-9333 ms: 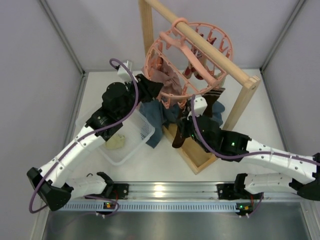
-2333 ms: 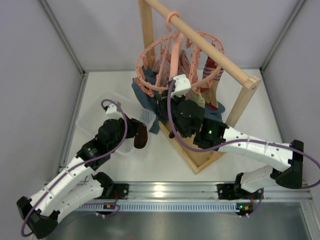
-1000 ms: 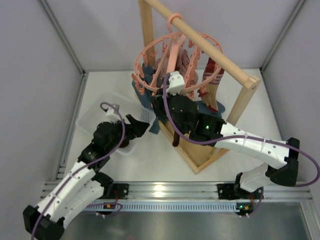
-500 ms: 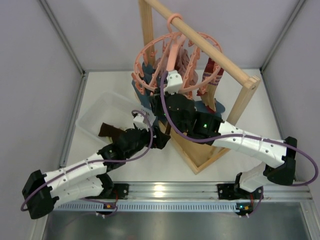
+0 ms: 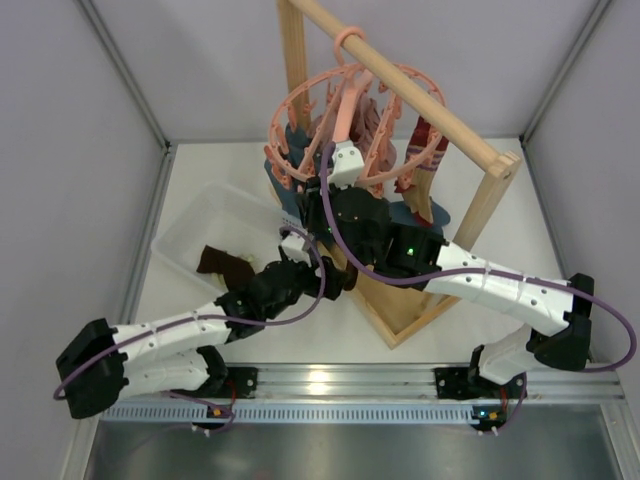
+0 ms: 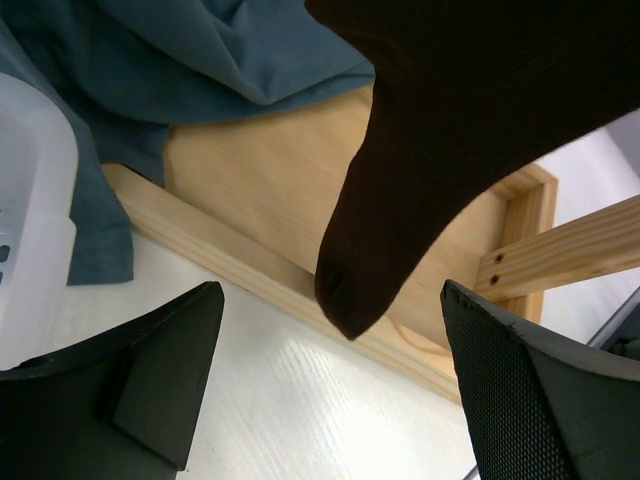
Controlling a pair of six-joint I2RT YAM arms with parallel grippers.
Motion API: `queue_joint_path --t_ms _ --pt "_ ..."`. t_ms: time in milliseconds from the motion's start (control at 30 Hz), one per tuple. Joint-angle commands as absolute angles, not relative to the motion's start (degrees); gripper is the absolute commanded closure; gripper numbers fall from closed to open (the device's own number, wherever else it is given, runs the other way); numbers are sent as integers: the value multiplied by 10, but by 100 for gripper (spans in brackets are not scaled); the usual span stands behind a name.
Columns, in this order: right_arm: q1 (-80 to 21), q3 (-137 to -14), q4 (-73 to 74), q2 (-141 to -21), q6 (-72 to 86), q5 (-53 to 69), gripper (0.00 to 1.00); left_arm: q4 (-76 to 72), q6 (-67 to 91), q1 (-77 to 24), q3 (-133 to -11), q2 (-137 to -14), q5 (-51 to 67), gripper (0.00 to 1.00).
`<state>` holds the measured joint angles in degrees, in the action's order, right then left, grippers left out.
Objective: Remove the socks clipped to the hanger
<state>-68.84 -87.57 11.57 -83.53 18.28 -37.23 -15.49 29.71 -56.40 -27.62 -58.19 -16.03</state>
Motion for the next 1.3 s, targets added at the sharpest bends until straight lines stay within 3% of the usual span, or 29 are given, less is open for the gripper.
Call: queue_joint_path --t_ms 0,200,300,333,367,400,433,600,633,733,1267 --pt "-693 -883 119 -828 189 -334 75 -223 273 -577 -319 -632 -173 7" --pt "-692 -875 124 -824 193 -321 74 -242 256 -596 -357 -719 -208 13" --pt "-693 -864 132 -813 195 -316 71 -241 252 -595 -385 -749 -227 52" --pt "-693 -861 136 -808 195 -314 66 -241 256 -595 -388 -753 -228 73" --pt "-693 -860 150 -804 195 -312 63 -241 263 -595 -390 -757 -219 87" --pt "-693 -860 159 -802 195 -312 59 -241 267 -595 -390 -758 -214 97" --pt "-693 -860 171 -798 196 -311 55 -241 272 -596 -391 -759 -209 100" --pt "-692 -826 228 -756 228 -313 40 -240 298 -595 -386 -751 -177 100" --pt "-692 -817 230 -738 234 -315 33 -240 301 -596 -383 -744 -178 100" --pt "-693 -800 259 -717 251 -320 28 -240 315 -595 -374 -721 -174 100" --pt "-697 -804 311 -657 253 -339 29 -148 347 -595 -369 -601 -168 100"
